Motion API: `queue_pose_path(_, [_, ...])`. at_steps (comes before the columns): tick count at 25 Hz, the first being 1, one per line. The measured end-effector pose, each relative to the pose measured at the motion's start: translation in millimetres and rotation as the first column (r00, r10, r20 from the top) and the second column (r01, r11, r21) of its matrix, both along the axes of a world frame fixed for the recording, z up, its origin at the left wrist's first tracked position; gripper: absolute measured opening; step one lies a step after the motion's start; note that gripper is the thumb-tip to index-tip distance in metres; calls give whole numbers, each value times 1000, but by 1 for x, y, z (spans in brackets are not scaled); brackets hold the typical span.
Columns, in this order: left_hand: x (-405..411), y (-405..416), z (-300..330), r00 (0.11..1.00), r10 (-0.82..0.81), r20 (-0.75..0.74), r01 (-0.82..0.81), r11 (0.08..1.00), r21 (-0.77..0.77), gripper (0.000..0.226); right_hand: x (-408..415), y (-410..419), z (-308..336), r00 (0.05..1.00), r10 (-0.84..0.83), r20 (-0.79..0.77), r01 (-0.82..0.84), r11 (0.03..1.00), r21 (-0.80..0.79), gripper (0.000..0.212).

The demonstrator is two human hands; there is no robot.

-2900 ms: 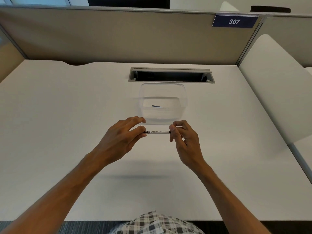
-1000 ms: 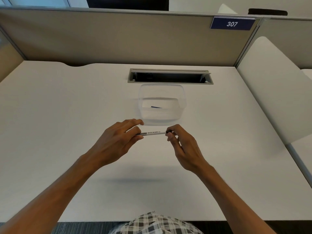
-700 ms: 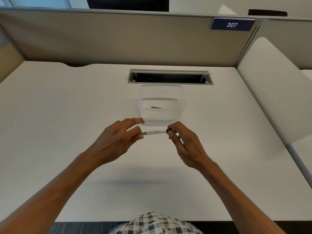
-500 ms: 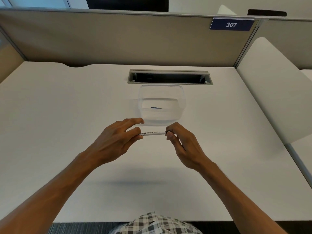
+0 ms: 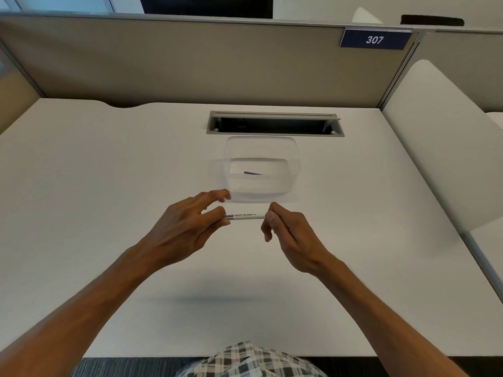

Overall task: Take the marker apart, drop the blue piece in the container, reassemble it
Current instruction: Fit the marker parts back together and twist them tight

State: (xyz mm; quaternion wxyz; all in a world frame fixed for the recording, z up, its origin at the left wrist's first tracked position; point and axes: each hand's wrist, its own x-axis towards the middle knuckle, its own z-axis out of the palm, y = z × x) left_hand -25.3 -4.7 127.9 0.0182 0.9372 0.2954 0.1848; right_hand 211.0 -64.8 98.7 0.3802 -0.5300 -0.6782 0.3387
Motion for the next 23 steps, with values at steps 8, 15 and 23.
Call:
queue_pose_path(8, [3, -4, 0, 1000, -18, 13, 18, 999, -30, 26, -4, 0, 0, 997, -13, -75, 10, 999, -43, 42])
queue_pose_path(15, [-2, 0, 0, 1000, 8, -26, -9, 1000, -15, 28, 3, -4, -3, 998, -55, 19, 53, 997, 58, 27])
queue_pose_path(23, [-5, 5, 5, 1000, 4, -23, -5, 999, -43, 29, 2, -3, -2, 972, -126, 198, 66, 956, 286, 22])
